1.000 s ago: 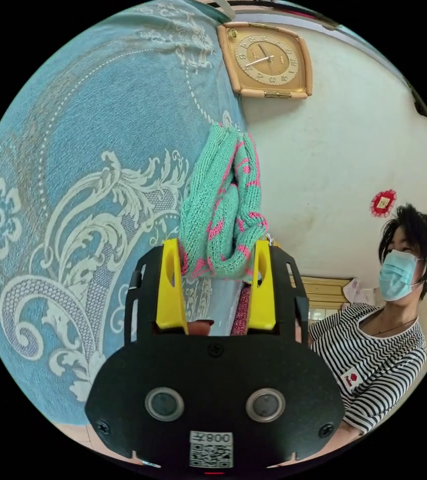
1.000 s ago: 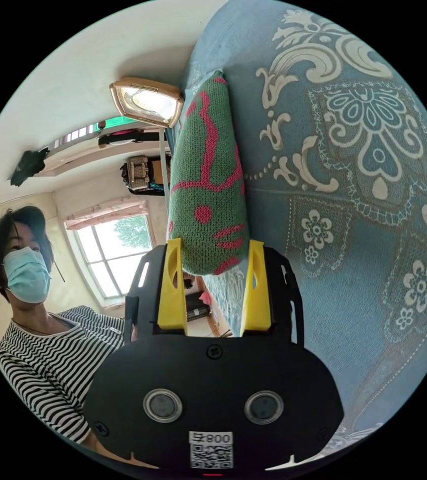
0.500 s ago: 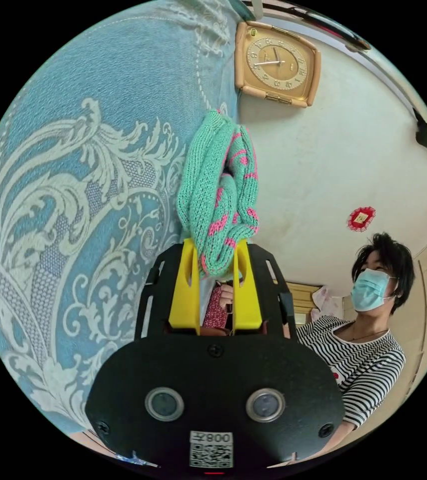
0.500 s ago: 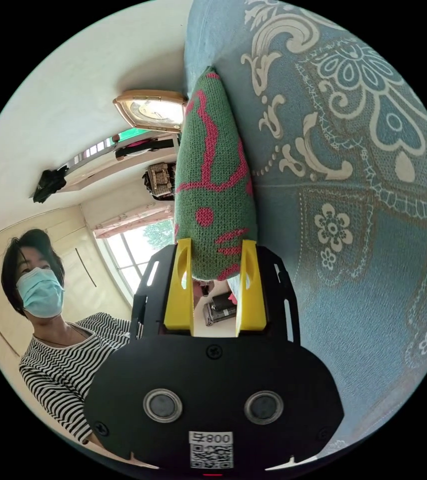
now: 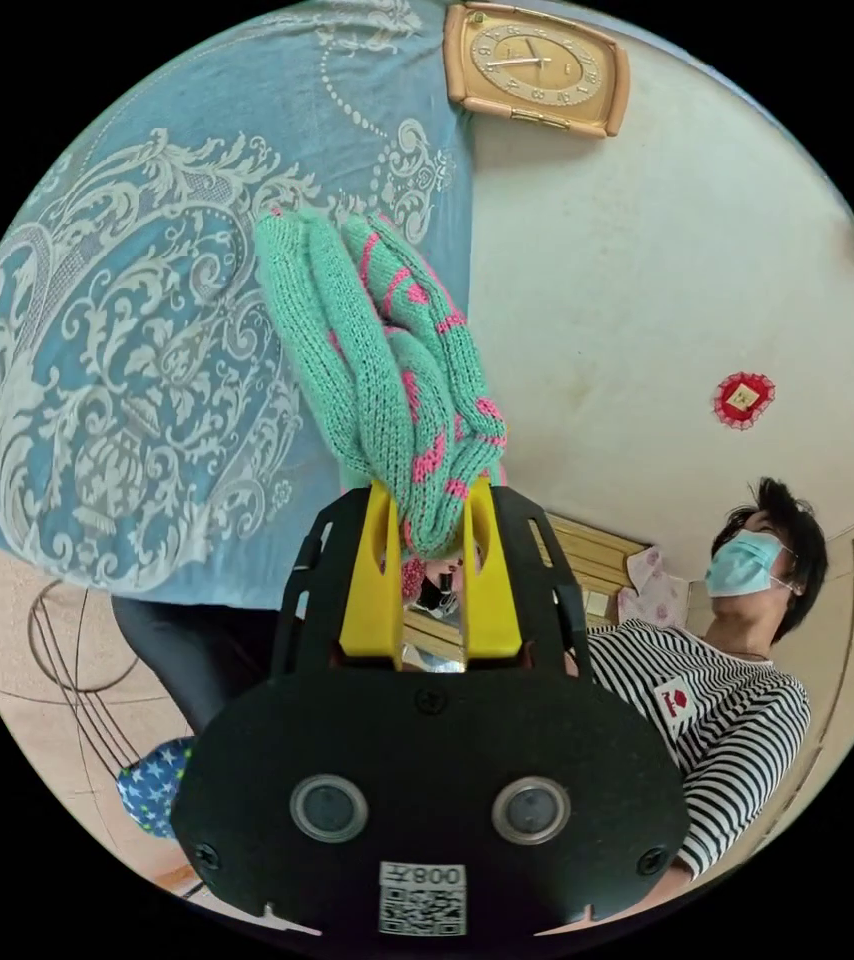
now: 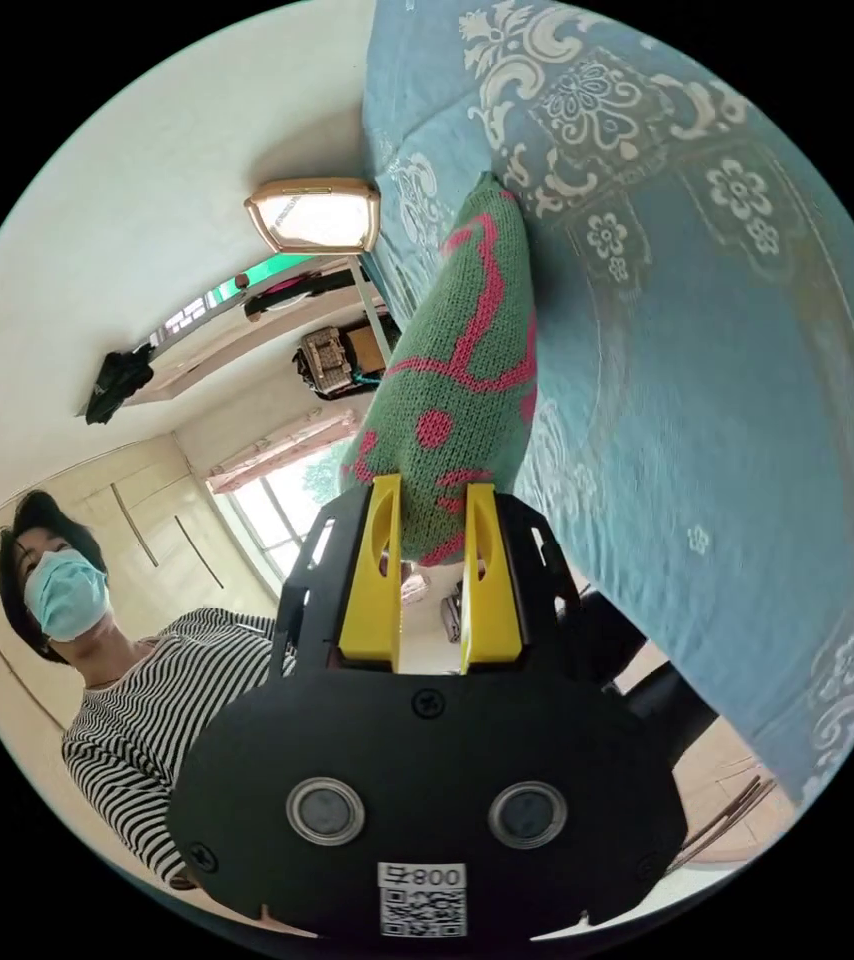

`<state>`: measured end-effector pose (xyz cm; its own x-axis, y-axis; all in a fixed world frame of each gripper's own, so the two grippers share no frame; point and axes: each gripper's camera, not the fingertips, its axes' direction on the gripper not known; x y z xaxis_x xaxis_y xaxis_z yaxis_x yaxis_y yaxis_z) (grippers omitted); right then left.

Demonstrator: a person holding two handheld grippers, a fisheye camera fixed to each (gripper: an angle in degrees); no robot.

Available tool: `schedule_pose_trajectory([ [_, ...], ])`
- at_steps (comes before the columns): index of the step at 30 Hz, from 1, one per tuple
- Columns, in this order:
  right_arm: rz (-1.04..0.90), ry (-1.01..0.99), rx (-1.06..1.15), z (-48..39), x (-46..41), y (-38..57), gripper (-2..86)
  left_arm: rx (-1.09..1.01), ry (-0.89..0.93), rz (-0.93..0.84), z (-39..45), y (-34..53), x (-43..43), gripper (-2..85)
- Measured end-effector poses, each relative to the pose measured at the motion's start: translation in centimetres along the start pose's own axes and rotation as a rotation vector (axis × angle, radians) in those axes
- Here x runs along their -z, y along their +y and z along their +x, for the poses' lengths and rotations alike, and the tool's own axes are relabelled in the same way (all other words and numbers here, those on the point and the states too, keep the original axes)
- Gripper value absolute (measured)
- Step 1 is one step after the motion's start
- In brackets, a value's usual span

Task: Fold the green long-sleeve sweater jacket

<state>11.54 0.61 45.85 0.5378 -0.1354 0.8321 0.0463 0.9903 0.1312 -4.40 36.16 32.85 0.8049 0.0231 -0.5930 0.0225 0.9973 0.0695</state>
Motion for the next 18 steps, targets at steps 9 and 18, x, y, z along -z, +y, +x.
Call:
schedule_pose_trajectory([
  [9,0.196,-0.084,-0.032,3.2,13.2,16.5,8.1,-0.144,-0.059,-0.289,17.4,-0.6,-10.5,10.1],
  [18,0.478,-0.038,0.181,1.1,31.6,30.5,7.8,-0.397,0.050,-0.484,36.6,-2.8,-29.9,9.9],
])
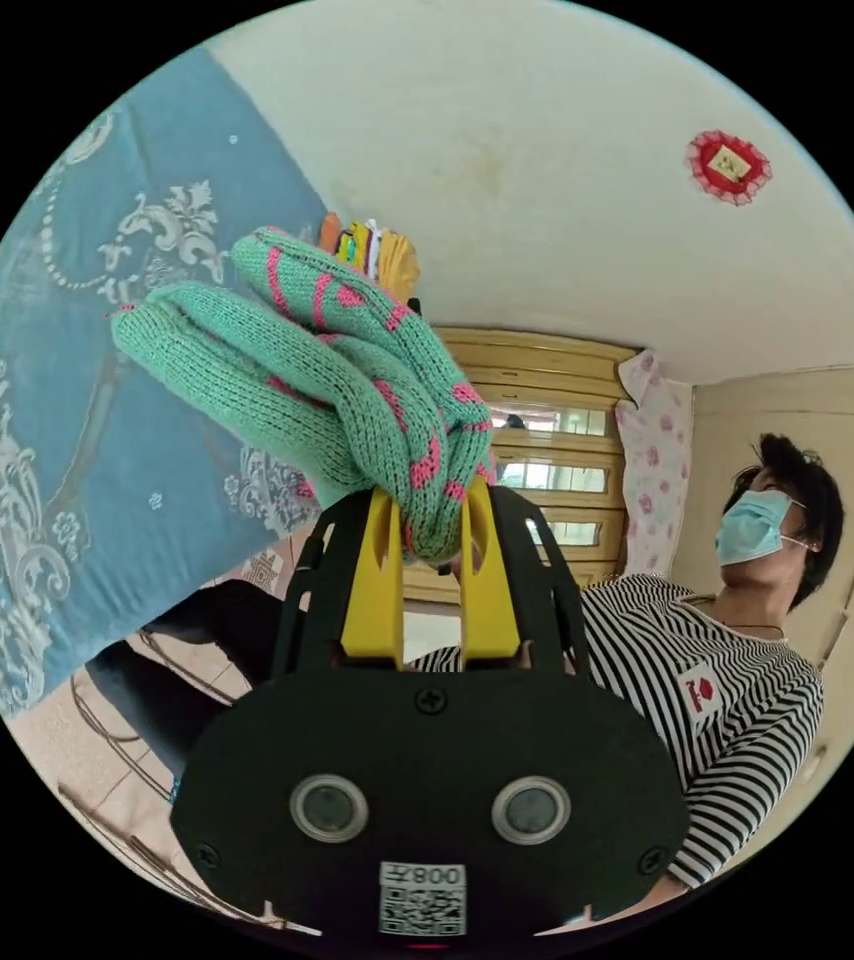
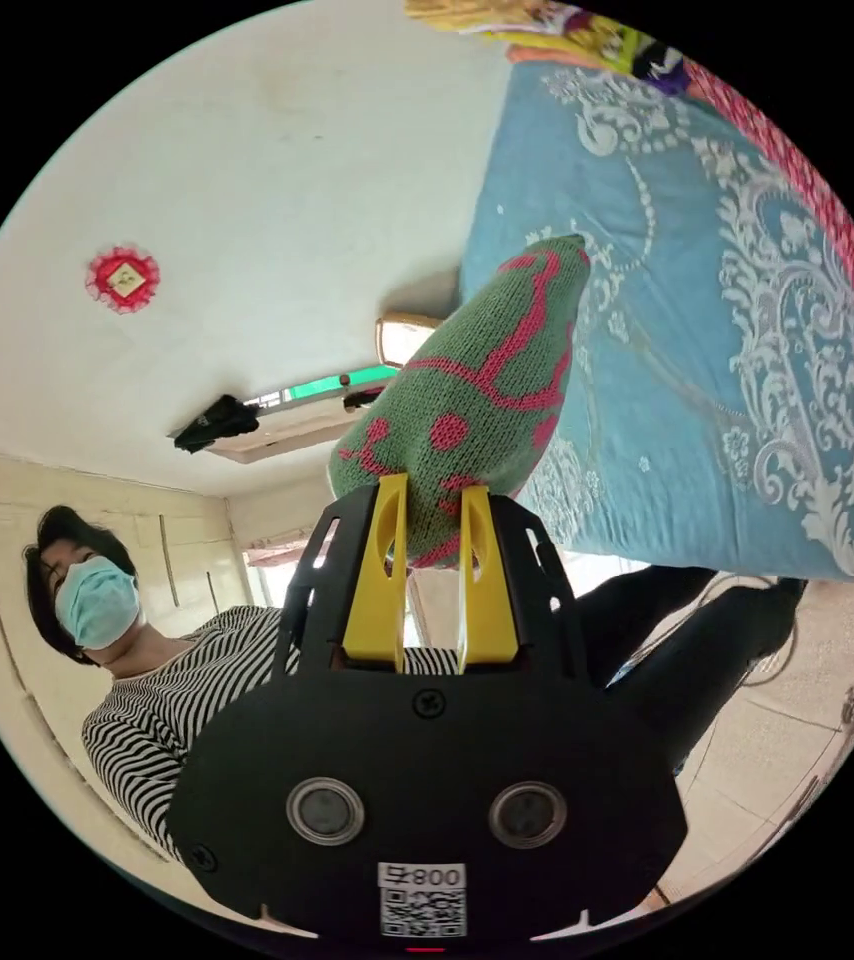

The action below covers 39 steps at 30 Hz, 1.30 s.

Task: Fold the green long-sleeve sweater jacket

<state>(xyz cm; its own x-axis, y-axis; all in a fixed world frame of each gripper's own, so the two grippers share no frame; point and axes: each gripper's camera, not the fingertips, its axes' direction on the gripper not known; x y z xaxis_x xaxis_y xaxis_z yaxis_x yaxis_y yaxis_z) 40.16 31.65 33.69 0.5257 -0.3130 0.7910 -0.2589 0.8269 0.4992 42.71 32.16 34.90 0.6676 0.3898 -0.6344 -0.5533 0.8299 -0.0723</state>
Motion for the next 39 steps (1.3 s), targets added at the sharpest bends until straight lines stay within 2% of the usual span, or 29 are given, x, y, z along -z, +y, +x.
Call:
schedule_pose_trajectory([
  [7,0.116,0.111,0.191,-3.7,19.5,1.3,7.8,-0.202,0.086,-0.080,11.3,-11.6,-20.0,10.0],
  [12,0.126,0.193,0.222,-1.7,34.0,1.1,7.9,-0.249,0.049,-0.067,14.6,-16.0,-34.4,10.0],
  [14,0.120,0.238,0.176,0.4,37.9,0.8,8.0,-0.221,0.015,-0.062,13.7,-17.1,-39.4,10.1],
  [18,0.063,0.401,-0.014,6.9,43.8,-0.1,8.5,0.044,-0.119,-0.090,7.8,-18.0,-49.4,10.4],
  [21,-0.024,0.519,-0.081,9.7,45.2,0.2,8.9,0.156,-0.287,-0.168,7.0,-17.6,-54.1,10.6],
  [25,-0.031,0.445,-0.046,9.9,47.7,1.0,9.3,0.211,-0.279,-0.097,9.6,-18.4,-55.1,10.9],
  [29,-0.047,0.541,-0.023,8.3,49.9,1.7,7.9,0.211,-0.337,-0.127,13.0,-20.6,-57.0,11.1],
  [32,-0.010,0.662,0.071,4.7,51.0,2.6,2.0,0.188,-0.393,-0.123,17.1,-22.2,-58.2,10.8],
  [35,-0.005,0.731,0.222,0.5,50.5,2.9,0.7,0.150,-0.448,-0.081,21.9,-23.1,-58.4,9.1],
  [39,-0.165,0.877,0.400,-2.1,46.1,1.5,0.2,0.038,-0.489,-0.037,29.4,-26.1,-61.0,5.8],
])
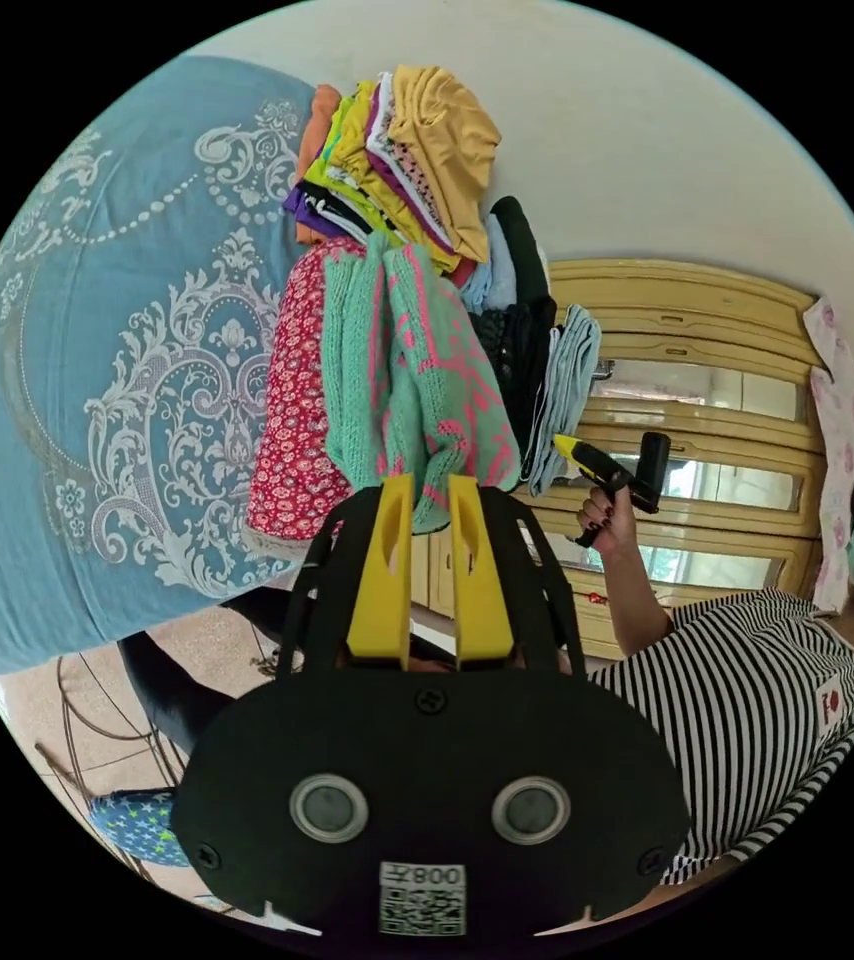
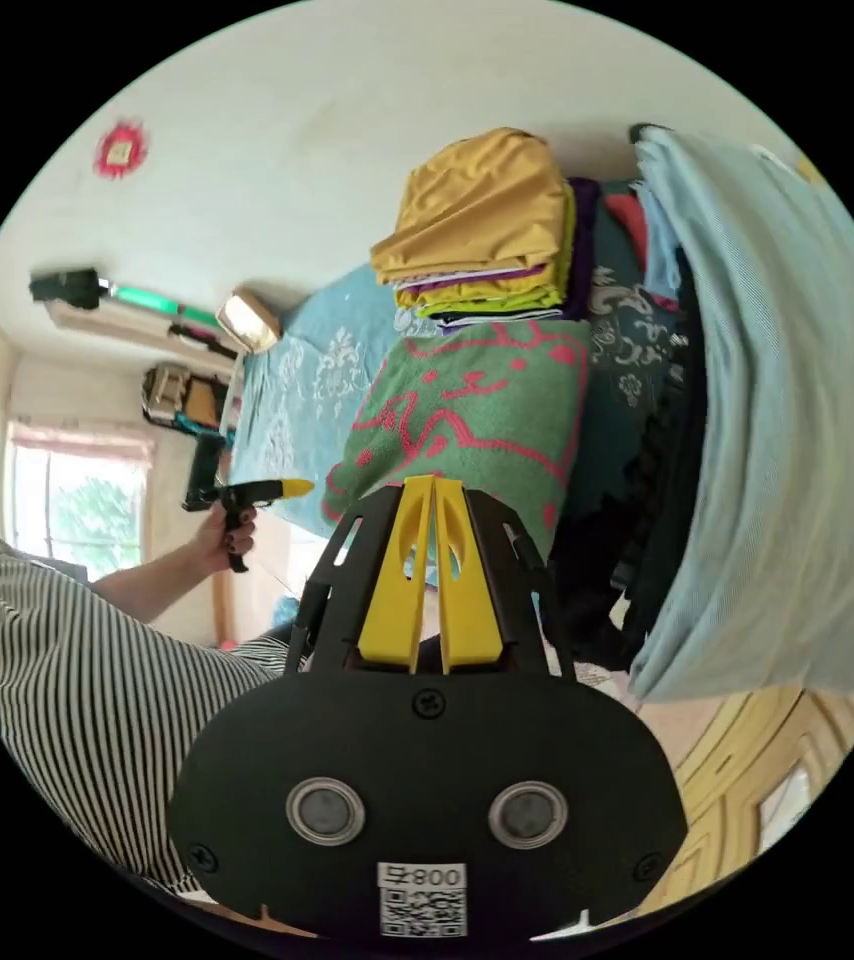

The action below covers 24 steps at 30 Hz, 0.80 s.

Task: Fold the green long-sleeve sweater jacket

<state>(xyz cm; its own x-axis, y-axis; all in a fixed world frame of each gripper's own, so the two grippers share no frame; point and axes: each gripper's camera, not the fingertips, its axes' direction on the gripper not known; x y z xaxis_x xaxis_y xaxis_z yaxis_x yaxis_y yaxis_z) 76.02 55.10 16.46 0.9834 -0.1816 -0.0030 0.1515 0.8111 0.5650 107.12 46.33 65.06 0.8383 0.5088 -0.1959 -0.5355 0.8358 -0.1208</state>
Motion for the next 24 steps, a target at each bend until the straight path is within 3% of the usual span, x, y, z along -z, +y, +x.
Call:
schedule_pose_trajectory([
  [5,-0.233,0.117,0.153,-2.6,-5.3,-1.5,0.1,-0.147,-0.067,-0.133,8.1,-6.2,-6.3,2.1],
  [9,-0.312,0.114,0.208,-3.8,-6.8,-0.9,0.0,-0.175,-0.358,-0.359,9.6,-9.2,-14.0,0.5],
  [16,-0.303,0.130,0.241,-4.4,-6.7,-0.3,0.0,-0.034,-0.329,-0.341,11.5,-12.1,-16.3,0.1],
  [24,-0.256,0.472,0.430,-8.4,-5.4,1.4,-0.1,-0.080,-0.424,-0.380,17.0,-16.5,-19.2,0.0],
])
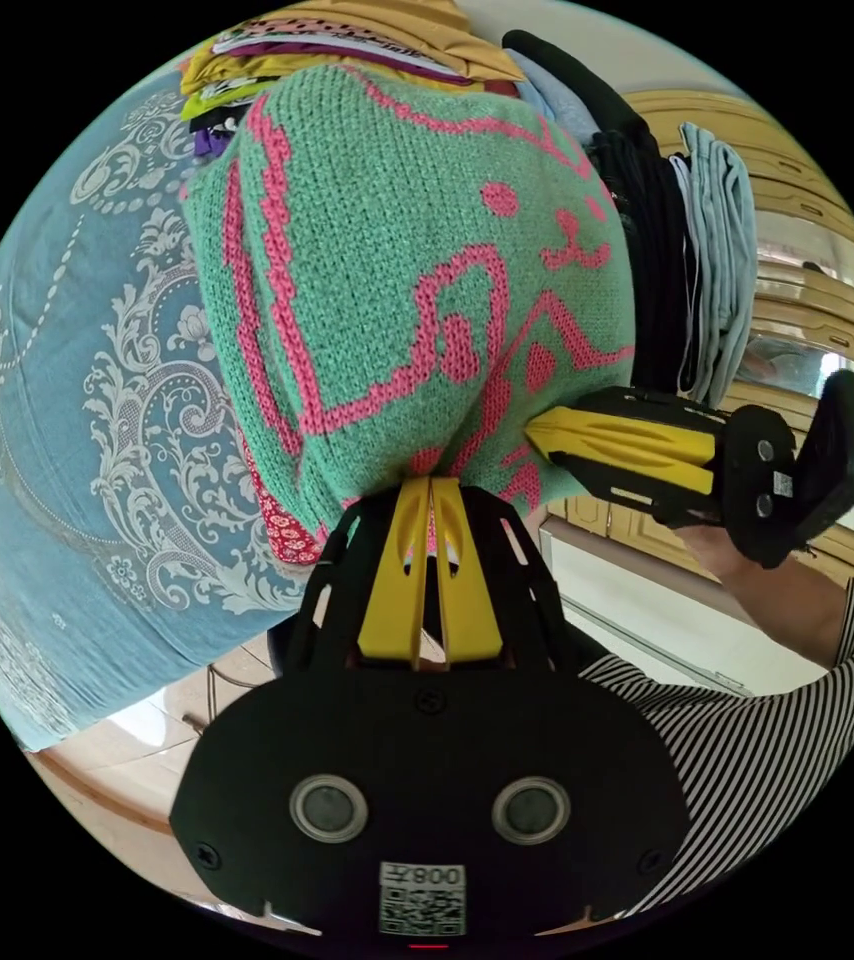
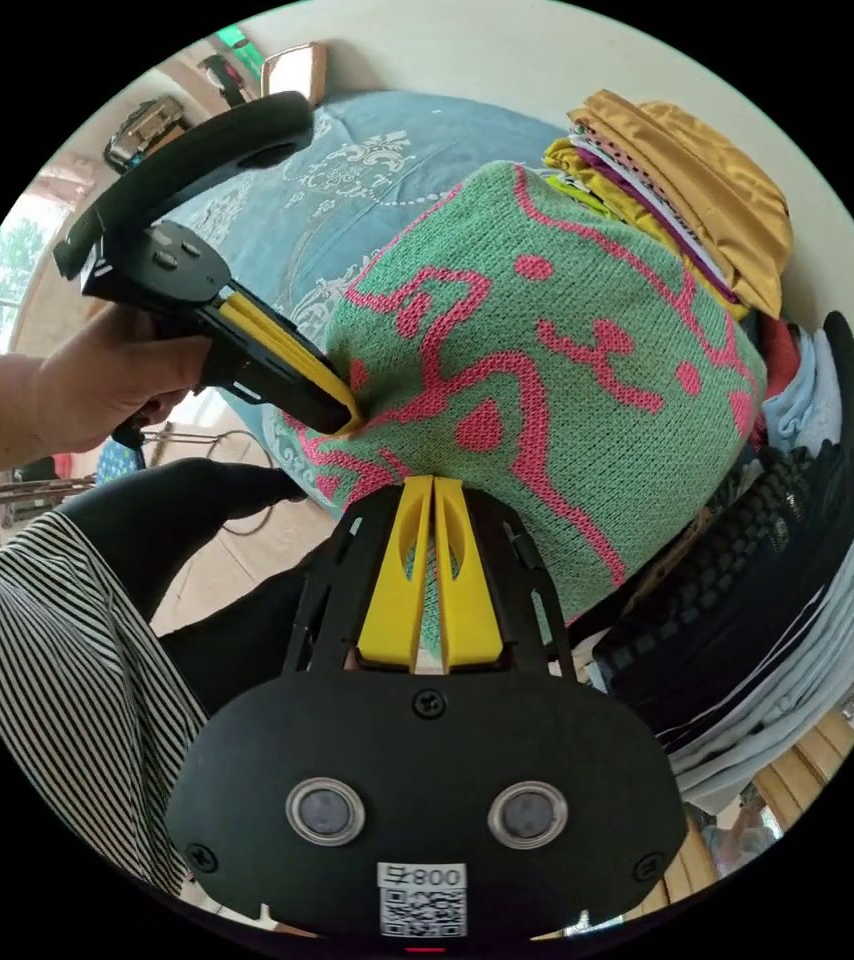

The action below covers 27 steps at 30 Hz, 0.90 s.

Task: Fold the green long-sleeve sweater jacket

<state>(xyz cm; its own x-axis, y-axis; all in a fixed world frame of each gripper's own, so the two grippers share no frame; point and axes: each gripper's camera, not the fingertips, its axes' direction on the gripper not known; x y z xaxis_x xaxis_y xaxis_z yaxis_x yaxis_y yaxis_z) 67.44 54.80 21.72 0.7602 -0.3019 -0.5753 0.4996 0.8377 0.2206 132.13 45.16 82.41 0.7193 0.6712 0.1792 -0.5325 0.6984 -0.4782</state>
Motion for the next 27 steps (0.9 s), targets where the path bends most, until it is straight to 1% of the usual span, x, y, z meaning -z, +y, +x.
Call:
schedule_pose_trajectory([
  [1,0.001,0.035,0.007,-0.3,0.1,0.1,-0.1,-0.010,0.005,0.003,0.4,-0.6,0.2,0.0],
  [3,-0.011,0.169,0.030,-1.2,0.4,0.4,-0.1,-0.032,0.024,-0.004,0.9,-1.5,0.5,0.1],
  [6,-0.051,0.257,-0.029,-0.9,0.7,0.3,0.0,-0.051,0.072,-0.057,1.5,-3.6,1.5,0.1],
  [8,-0.085,0.276,-0.074,0.0,1.1,0.2,0.0,-0.100,0.037,-0.059,3.0,-4.6,3.1,0.1],
  [10,-0.116,0.257,-0.131,1.5,1.5,0.2,0.0,-0.203,-0.033,-0.021,5.6,-5.2,5.7,0.1],
  [12,-0.131,0.193,-0.233,4.0,2.1,0.6,0.0,-0.272,-0.031,-0.001,7.1,-5.9,7.6,0.1],
  [16,-0.159,0.146,-0.338,7.6,2.8,1.5,0.0,-0.377,-0.057,0.027,9.0,-8.2,11.2,0.1],
  [19,-0.174,0.126,-0.378,10.5,3.2,2.4,0.0,-0.388,-0.053,0.022,9.2,-11.3,12.2,0.1],
  [24,-0.144,0.015,-0.393,17.3,3.8,5.2,-0.1,-0.361,-0.083,0.012,9.3,-17.8,12.0,0.1],
  [26,-0.120,-0.028,-0.376,19.9,4.0,6.4,-0.2,-0.338,-0.124,-0.016,9.1,-20.6,10.8,0.1],
  [27,-0.103,-0.060,-0.359,21.6,4.1,7.3,-0.3,-0.323,-0.147,-0.066,8.6,-22.5,9.4,0.1],
])
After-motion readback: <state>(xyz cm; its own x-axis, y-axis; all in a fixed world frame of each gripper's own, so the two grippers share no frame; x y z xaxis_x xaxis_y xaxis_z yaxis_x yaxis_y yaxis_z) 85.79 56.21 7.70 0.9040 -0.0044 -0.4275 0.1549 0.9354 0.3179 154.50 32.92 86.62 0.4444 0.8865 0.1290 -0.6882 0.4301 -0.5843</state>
